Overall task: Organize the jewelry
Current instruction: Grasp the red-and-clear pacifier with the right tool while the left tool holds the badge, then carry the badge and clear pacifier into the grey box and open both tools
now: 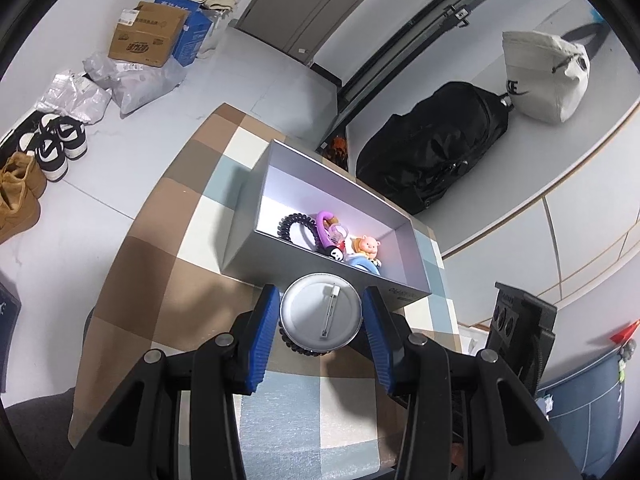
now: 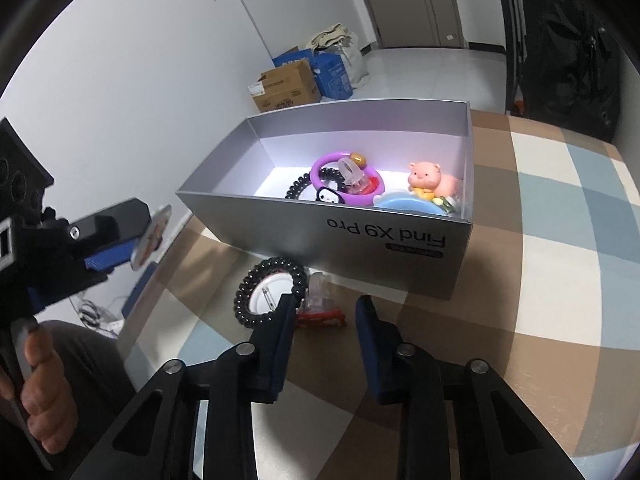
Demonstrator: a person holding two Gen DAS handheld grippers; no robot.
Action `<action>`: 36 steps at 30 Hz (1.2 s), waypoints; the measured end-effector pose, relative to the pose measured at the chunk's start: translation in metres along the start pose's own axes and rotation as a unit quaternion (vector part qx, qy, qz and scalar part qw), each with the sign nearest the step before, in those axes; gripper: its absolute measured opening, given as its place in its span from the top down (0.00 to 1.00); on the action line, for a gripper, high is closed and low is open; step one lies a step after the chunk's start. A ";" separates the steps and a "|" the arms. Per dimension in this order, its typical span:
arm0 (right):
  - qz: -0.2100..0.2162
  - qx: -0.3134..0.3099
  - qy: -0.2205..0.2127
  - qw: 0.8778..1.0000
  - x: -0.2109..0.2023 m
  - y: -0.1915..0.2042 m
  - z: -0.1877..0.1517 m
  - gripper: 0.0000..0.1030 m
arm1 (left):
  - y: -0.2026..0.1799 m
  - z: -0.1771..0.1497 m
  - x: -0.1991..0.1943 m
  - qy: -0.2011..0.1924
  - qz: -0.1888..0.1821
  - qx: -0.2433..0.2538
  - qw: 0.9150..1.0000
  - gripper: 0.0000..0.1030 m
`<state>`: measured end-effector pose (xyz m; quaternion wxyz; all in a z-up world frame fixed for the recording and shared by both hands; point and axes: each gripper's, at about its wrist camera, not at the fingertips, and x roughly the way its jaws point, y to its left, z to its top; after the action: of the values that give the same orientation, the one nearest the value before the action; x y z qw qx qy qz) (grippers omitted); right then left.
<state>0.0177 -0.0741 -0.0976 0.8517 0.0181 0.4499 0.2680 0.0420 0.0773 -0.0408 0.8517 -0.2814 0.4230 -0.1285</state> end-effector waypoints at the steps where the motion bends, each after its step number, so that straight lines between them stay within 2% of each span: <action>1: 0.004 -0.001 0.000 1.000 -0.001 0.000 0.000 0.77 | -0.002 0.000 0.001 0.000 0.002 0.004 1.000 0.64; 11: 0.002 -0.005 -0.010 1.000 -0.008 -0.002 0.001 0.78 | 0.001 -0.001 0.004 0.005 0.023 0.004 1.000 0.64; 15: -0.001 -0.004 -0.021 1.000 -0.016 -0.002 0.003 0.78 | 0.007 0.001 -0.006 -0.009 0.045 -0.003 0.999 0.64; 20: 0.002 -0.013 -0.043 0.999 -0.034 0.004 0.005 0.78 | -0.009 -0.003 -0.007 -0.014 0.068 0.034 0.997 0.64; 27: 0.011 -0.015 -0.073 0.997 -0.061 0.008 0.010 0.78 | -0.034 -0.003 -0.008 -0.021 0.074 0.074 0.994 0.64; 36: 0.022 -0.025 -0.102 0.994 -0.090 0.008 0.023 0.78 | -0.052 0.012 -0.004 -0.033 0.074 0.098 0.992 0.64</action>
<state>-0.0087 -0.1053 -0.0139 0.8872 0.0336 0.3533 0.2947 0.0501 0.0418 -0.0021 0.8956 -0.1685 0.4001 -0.0967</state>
